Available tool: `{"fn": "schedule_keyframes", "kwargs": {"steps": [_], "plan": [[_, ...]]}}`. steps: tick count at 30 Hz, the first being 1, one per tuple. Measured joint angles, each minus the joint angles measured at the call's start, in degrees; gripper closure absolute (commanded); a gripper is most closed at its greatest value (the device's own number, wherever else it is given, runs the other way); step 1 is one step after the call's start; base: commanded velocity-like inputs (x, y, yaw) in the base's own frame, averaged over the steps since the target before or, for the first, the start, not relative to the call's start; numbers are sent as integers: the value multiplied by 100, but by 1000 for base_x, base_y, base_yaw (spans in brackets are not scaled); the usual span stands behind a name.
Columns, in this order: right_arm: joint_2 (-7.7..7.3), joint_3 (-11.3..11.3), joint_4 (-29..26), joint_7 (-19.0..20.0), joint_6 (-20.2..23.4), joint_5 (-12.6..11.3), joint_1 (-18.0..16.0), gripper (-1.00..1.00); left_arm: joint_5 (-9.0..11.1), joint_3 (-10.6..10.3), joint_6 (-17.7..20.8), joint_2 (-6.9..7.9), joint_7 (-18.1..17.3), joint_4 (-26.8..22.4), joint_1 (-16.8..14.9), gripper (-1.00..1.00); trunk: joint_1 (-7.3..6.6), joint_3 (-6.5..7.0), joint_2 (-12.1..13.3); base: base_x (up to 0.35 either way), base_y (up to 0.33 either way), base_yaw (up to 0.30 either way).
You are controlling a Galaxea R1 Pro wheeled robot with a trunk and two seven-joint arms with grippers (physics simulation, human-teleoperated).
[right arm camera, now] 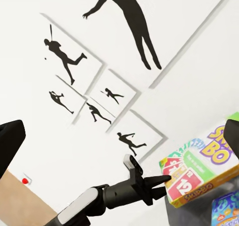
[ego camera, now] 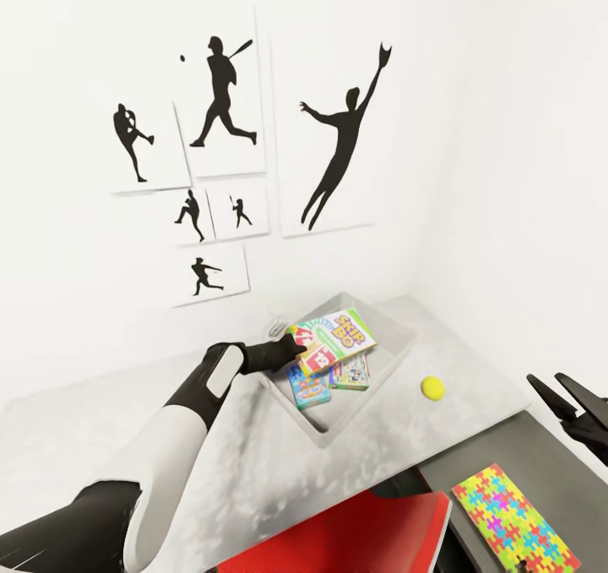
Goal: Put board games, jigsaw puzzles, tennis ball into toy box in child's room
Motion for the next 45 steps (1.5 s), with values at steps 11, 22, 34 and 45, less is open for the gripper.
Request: {"fn": "schedule_keyframes", "kwargs": {"steps": [11,22,34,45], "plan": [[0,-5,7,1,3,-2,-1,-100,24,51,75,14,-622,82,-1,100,0,-102,0,0,0,0],[-7,-6,7,0,9,-10,-3,-100,101,228,110,38,-592,106,-14,100,0,-203,0,0,0,0],[-8,-6,7,1,9,-5,-2,-100,245,397,170,18,-534,110,-50,100,0,-314,-1,0,0,0],[-8,-4,7,1,7,-3,2,-100,309,396,172,21,-500,111,-53,100,0,-416,-1,0,0,0]]}}
